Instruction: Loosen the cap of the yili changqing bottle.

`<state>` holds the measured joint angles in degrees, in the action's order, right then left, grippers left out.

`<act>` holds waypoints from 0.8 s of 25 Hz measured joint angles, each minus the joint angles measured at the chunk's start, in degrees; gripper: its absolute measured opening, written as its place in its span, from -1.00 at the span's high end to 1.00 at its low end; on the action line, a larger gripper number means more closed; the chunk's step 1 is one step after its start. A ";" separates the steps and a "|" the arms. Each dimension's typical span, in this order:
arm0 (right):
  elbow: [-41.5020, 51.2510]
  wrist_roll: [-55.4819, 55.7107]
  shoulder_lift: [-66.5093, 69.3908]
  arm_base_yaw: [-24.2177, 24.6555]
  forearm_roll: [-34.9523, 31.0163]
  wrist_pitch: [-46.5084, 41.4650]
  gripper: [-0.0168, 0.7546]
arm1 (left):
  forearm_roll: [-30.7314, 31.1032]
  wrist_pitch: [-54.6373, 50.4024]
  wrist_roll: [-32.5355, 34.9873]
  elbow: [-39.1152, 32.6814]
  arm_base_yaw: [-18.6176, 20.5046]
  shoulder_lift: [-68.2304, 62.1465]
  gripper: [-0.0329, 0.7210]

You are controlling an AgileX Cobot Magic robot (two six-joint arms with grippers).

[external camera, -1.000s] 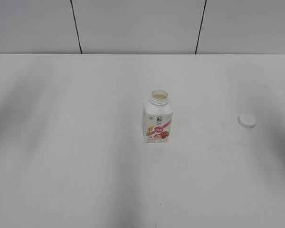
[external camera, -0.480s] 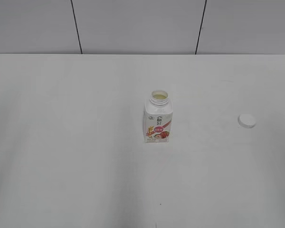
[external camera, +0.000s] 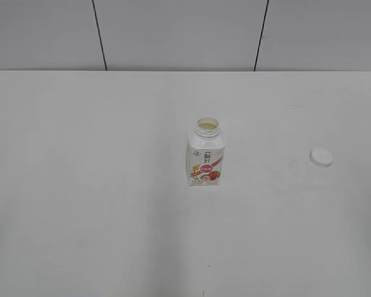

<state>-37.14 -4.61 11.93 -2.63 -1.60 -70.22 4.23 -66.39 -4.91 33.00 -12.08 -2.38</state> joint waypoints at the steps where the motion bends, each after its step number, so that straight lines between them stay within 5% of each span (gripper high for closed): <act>1: 1.53 -0.97 -0.56 0.00 -0.11 0.00 -0.48 | -0.48 0.00 0.21 -0.50 0.00 1.61 -0.44; 20: 7.66 -3.29 -12.34 0.00 -1.59 7.19 -0.48 | -5.03 5.60 3.85 -3.29 0.00 2.81 -0.44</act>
<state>-29.47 -7.91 -0.42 -2.63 -3.19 -63.02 -0.80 -60.79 -1.06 29.71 -12.08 0.43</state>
